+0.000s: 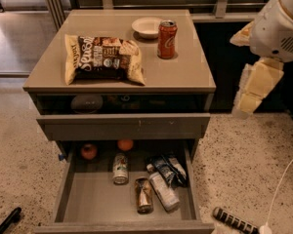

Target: Place brown chip bag into middle drawer

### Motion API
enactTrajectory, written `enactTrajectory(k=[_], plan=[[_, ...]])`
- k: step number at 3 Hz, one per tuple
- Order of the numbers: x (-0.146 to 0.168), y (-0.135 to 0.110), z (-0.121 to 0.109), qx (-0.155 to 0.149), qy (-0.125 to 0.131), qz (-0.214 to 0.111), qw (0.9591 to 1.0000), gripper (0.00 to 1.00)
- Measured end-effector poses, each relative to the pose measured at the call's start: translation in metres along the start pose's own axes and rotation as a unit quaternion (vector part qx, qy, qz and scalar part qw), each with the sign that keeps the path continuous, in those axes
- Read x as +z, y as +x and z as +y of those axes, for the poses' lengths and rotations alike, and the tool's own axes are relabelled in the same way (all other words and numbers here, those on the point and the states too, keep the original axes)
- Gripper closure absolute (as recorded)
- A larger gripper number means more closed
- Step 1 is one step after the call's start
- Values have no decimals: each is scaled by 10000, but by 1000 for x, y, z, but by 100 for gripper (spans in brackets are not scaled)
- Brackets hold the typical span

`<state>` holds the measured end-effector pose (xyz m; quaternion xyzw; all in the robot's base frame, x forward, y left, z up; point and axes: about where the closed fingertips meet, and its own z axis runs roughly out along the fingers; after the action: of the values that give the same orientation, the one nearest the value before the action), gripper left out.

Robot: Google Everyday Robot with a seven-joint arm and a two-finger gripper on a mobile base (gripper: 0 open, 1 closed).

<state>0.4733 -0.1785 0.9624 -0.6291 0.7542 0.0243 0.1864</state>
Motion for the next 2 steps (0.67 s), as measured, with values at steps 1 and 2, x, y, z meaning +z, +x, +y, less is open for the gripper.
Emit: enactTrajectory(k=[1, 2], plan=[[13, -75, -29, -277, 14, -77, 9996, 0], [13, -75, -29, -277, 14, -77, 9996, 0]])
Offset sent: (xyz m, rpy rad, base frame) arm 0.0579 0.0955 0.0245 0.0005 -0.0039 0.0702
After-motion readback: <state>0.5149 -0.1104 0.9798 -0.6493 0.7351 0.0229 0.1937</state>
